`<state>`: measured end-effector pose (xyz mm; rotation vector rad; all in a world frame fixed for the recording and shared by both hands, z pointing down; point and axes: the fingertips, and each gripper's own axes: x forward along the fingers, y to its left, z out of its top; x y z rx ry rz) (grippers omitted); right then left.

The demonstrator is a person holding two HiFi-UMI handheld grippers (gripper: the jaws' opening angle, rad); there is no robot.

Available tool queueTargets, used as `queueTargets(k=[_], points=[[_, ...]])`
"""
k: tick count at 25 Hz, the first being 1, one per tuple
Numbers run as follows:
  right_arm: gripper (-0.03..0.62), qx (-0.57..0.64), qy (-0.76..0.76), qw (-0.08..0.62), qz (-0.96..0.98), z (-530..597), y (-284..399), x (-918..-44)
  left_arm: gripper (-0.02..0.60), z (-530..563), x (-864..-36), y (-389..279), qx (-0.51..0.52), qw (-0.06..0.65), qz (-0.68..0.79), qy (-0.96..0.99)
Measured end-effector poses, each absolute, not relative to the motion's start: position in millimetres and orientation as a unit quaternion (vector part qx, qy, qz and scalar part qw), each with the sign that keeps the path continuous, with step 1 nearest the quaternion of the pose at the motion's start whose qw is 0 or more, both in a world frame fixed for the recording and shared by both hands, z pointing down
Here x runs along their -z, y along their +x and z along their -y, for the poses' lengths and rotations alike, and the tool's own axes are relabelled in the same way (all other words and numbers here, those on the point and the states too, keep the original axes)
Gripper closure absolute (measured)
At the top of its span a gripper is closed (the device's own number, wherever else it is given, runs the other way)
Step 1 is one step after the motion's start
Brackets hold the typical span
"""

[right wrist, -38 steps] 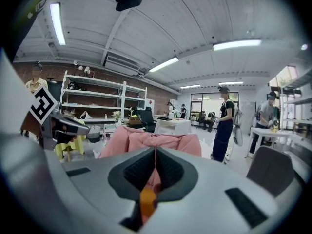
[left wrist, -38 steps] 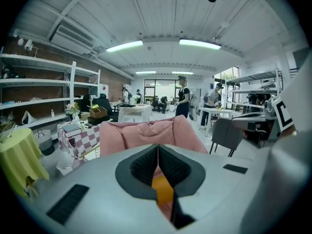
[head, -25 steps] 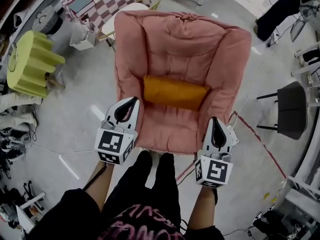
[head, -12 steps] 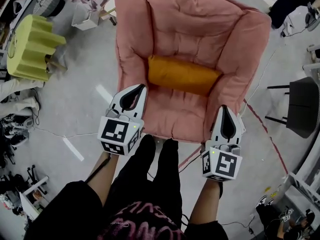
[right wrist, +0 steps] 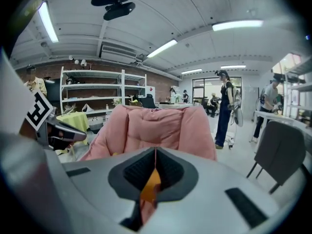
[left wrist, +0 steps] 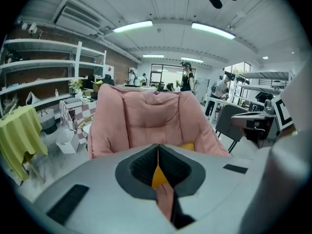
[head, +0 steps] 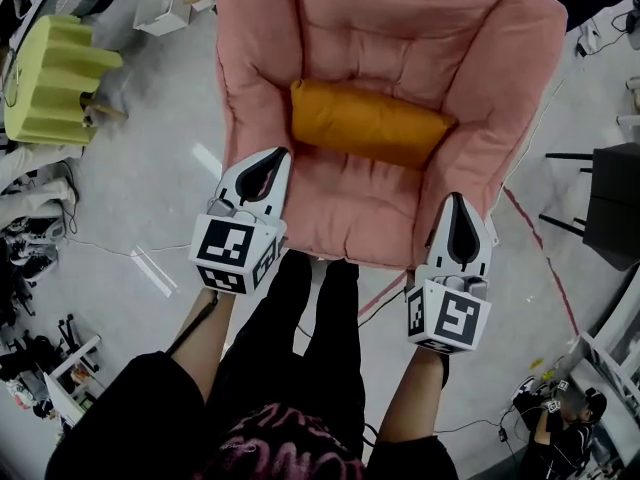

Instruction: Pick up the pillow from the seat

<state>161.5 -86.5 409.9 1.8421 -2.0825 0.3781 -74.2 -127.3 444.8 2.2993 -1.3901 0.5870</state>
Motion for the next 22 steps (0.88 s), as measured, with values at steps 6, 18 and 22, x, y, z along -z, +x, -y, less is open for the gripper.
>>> queueTargets(k=[6, 18, 22], points=[[0.572, -0.145, 0.635, 0.182, 0.737, 88, 153, -445, 0.571, 127, -482, -77, -0.220, 0.211, 0.495, 0.813], [0.572, -0.159, 0.619, 0.200, 0.743, 93, 148, -503, 0.571, 124, -542, -70, -0.261, 0.205, 0.482, 0.811], [0.572, -0.156, 0.613, 0.212, 0.745, 92, 149, -521, 0.569, 122, -558, -63, -0.272, 0.200, 0.473, 0.813]])
